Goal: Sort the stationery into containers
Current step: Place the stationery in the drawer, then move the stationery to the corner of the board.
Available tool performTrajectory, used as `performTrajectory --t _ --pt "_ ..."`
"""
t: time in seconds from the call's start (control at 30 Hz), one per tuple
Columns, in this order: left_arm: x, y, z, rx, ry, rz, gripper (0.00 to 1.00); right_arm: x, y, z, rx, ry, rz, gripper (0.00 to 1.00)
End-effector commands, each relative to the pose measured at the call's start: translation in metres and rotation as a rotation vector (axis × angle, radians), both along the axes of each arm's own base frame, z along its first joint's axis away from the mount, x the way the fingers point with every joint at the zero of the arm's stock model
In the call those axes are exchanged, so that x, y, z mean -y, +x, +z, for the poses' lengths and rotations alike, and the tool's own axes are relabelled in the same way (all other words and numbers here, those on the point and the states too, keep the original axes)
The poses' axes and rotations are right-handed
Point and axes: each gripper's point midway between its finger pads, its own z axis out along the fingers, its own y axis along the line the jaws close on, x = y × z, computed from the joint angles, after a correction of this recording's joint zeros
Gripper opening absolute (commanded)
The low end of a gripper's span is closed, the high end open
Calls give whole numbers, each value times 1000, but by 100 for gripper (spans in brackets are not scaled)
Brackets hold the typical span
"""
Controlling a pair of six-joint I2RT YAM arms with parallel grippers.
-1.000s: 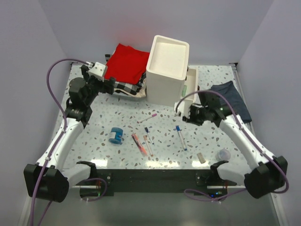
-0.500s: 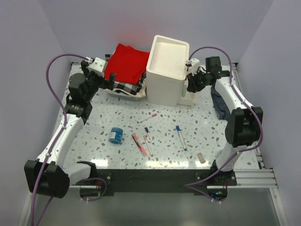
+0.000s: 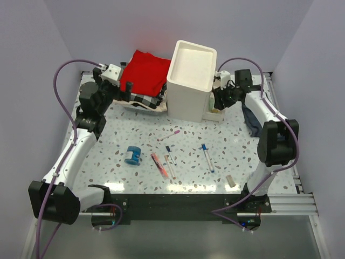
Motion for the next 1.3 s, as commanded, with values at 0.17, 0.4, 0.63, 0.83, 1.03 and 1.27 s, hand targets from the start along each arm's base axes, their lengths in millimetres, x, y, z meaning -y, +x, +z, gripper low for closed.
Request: performTrajectory --t 0.17,0.4,0.63,0.83,1.03,1.27 --pt "-3 -10 29 95 -49 0 100 2 -114 58 34 -81 329 55" --pt "-5 -24 22 108 -55 -3 100 48 -248 7 -201 -366 882 53" --pt "-5 -37 20 125 -59 -11 100 56 -301 -10 -175 -561 1195 51" --pt "-10 -45 16 127 -38 3 100 49 -326 -31 220 -700 1657 50" --pt "-12 -54 23 152 -30 5 100 19 -346 -47 472 -600 1963 52" --pt "-13 -63 29 176 -21 3 100 23 -355 -63 439 -533 2174 49"
